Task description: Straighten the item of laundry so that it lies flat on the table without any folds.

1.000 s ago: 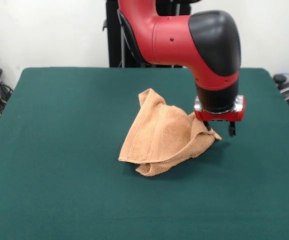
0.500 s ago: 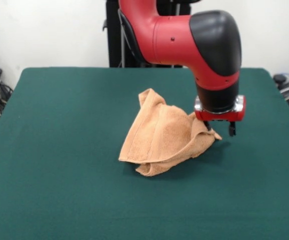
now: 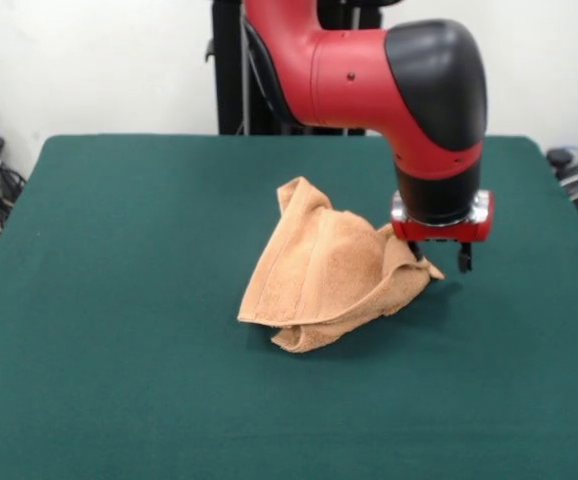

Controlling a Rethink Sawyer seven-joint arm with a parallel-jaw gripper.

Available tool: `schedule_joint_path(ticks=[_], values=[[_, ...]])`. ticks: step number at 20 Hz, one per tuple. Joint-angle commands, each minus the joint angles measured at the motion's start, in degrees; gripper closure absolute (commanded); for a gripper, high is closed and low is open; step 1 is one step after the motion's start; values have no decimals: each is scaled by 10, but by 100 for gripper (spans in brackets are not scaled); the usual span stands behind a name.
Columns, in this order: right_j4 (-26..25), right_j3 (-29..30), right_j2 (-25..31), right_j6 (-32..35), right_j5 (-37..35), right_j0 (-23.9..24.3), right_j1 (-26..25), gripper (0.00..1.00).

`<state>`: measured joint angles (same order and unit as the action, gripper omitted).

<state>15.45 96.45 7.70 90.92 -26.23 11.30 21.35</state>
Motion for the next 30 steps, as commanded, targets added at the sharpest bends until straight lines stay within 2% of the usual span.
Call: schedule_joint_path(ticks=[1, 11, 18, 24, 30], values=[[-12, 49, -60, 153, 114, 0, -96, 0], [-10, 41, -72, 152, 96, -12, -94, 0], [-20, 17, -111, 142, 58, -46, -91, 0], [-11, 19, -108, 131, 46, -41, -87, 0], [-19, 22, -111, 135, 94, -44, -84, 0]])
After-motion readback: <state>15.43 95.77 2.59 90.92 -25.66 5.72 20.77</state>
